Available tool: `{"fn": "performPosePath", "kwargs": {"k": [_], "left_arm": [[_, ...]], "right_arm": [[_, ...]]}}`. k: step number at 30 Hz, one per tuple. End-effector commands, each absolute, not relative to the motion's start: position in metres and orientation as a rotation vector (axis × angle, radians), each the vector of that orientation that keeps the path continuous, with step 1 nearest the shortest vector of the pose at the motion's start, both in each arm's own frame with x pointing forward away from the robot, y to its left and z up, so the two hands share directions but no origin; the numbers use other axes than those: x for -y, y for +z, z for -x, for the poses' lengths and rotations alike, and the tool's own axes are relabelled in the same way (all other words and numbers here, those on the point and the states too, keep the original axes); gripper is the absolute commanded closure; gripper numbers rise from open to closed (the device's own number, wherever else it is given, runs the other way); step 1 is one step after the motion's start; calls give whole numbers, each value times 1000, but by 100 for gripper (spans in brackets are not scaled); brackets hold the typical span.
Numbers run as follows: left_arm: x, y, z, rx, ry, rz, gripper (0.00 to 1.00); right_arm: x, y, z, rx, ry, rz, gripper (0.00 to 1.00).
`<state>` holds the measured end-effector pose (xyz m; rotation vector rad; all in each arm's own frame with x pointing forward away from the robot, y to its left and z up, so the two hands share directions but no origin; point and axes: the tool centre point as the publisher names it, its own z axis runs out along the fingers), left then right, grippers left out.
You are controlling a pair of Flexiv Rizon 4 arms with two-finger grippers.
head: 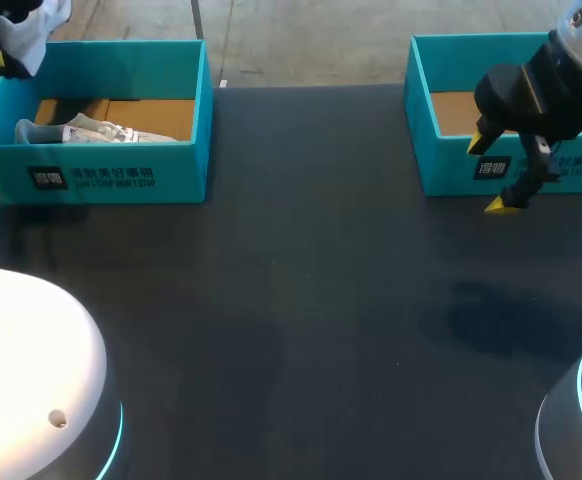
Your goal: Take the shoe out of the shoebox, open the shoe tongue, remove and reinsert the insole, then place the shoe into the shoebox
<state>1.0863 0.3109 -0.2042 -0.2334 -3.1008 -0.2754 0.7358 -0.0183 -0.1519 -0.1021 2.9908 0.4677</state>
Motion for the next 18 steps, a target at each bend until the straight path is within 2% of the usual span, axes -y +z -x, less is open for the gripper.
{"fn": "performPosePath", "kwargs": {"k": [1,13,18], "left_arm": [[-322,-205,-1096,3011,-283,664,100],[-343,-196,-1113,2501,-413,1671,100],[-340,-187,-1111,2365,-474,1922,100]], "right_arm": [[17,-152,-738,-2996,462,102,0],[17,-152,-738,-2996,462,102,0],[17,-152,-738,-2996,462,102,0]]}}
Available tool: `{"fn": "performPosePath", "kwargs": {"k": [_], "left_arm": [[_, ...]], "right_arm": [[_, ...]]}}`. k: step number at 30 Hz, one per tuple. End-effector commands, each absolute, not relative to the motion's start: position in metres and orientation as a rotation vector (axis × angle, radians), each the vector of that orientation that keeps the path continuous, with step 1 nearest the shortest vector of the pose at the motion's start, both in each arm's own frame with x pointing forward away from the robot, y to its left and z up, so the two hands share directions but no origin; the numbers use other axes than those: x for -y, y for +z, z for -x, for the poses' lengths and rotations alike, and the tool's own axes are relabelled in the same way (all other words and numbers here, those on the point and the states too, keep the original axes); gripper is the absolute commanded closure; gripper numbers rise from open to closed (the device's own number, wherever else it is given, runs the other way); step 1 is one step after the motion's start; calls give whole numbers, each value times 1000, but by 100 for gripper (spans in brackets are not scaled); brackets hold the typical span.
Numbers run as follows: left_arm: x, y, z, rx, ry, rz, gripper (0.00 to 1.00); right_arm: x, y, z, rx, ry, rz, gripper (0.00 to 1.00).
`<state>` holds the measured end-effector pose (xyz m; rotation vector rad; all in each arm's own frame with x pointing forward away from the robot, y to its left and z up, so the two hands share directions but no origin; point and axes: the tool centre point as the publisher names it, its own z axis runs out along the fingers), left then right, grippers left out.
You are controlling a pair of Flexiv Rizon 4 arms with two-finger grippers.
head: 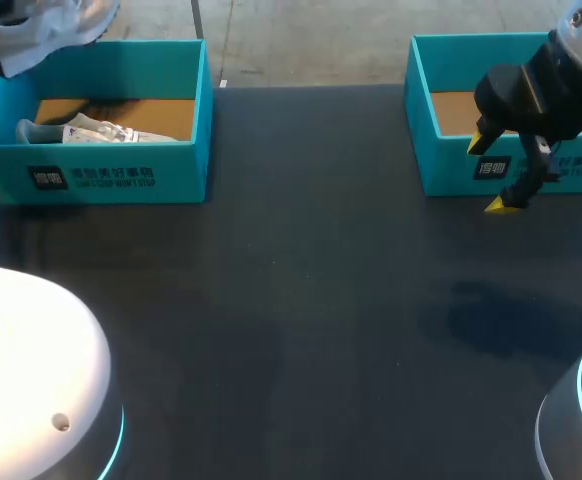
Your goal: Take the shoe out of the shoebox, open the shoe tongue, remove and reinsert the insole, then place the shoe into the shoebox
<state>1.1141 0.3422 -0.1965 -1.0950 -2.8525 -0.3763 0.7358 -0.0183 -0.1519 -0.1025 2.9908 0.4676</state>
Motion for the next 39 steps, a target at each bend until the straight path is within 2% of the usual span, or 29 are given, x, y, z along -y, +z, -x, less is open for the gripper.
{"fn": "performPosePath", "kwargs": {"k": [1,7,28,39], "left_arm": [[-339,-186,-1111,2326,-495,1983,100],[-339,-186,-1118,2223,-376,2161,100],[-338,-182,-1120,2268,-359,2118,100],[-320,-200,-1125,2213,-316,2177,100]], "right_arm": [[17,-152,-738,-2996,462,102,0],[17,-152,-738,-2996,462,102,0],[17,-152,-738,-2996,462,102,0],[17,-152,-738,-2996,462,102,0]]}}
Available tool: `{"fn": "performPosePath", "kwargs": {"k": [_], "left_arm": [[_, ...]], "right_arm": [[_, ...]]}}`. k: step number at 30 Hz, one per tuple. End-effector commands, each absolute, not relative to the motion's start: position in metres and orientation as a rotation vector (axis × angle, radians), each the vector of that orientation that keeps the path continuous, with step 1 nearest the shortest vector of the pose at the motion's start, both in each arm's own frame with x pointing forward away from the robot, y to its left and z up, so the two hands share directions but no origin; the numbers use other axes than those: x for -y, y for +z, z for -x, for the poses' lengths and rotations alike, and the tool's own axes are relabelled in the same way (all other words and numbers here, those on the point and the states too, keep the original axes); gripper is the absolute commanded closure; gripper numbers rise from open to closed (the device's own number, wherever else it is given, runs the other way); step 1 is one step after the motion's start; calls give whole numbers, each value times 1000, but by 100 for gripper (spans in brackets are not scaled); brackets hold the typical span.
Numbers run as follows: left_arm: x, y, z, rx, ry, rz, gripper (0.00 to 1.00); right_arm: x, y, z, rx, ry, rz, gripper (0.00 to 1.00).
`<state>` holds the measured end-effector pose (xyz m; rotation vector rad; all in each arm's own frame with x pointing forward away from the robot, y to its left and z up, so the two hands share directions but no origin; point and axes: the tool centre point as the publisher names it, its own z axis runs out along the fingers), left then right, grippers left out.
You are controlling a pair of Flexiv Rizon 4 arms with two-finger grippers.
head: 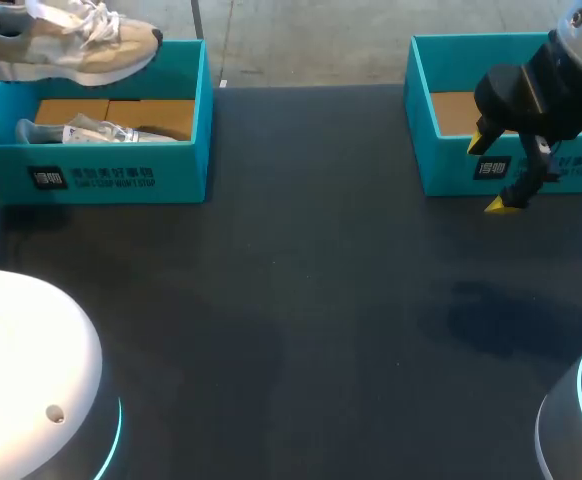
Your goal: Take the shoe out of the shoebox, open the shoe tongue, remove and reinsert the insole, then place the shoe into the shoebox
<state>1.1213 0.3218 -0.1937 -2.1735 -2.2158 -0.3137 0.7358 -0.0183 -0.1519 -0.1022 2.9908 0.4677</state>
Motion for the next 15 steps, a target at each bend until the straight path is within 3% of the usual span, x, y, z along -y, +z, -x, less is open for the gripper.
{"fn": "performPosePath", "kwargs": {"k": [1,15], "left_arm": [[-320,-203,-1126,2209,-318,2178,100],[-318,-246,-1150,2193,-302,2211,100]], "right_arm": [[17,-152,-738,-2996,462,102,0],[17,-152,-738,-2996,462,102,0]]}}
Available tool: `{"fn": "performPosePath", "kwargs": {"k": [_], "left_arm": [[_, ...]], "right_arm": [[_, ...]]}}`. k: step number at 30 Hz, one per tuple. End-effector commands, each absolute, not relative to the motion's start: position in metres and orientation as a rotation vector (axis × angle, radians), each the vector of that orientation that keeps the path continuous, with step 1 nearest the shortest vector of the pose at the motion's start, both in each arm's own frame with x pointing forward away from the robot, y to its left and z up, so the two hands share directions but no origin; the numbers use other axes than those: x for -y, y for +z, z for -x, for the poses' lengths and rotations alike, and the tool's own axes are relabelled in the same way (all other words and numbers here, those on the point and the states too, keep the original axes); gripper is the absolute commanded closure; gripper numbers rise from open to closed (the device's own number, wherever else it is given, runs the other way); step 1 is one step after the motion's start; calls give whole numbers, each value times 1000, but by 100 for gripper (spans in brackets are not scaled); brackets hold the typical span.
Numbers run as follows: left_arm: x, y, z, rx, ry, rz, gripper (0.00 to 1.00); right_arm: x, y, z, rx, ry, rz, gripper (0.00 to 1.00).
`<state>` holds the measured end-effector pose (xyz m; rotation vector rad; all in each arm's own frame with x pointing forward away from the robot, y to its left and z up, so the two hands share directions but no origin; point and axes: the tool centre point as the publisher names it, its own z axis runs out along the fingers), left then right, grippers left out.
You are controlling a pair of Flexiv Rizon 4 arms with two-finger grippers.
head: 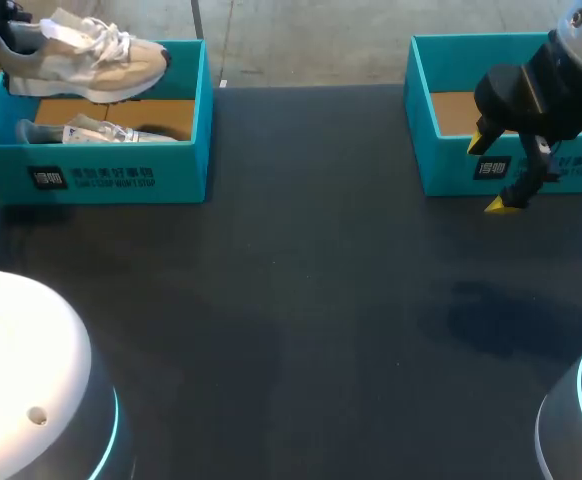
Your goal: Take the shoe out of the shoebox, open the shoe tongue, remove and reinsert the insole, then place the shoe into the shoebox
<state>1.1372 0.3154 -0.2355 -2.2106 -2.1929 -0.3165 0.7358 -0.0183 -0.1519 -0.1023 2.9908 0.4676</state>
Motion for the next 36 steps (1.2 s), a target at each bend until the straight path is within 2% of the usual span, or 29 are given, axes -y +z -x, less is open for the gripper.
{"fn": "performPosePath", "kwargs": {"k": [1,36], "left_arm": [[-319,-249,-1152,2195,-305,2211,100],[-299,-328,-1196,2177,-349,2217,100]], "right_arm": [[17,-152,-738,-2996,462,102,0],[17,-152,-738,-2996,462,102,0]]}}
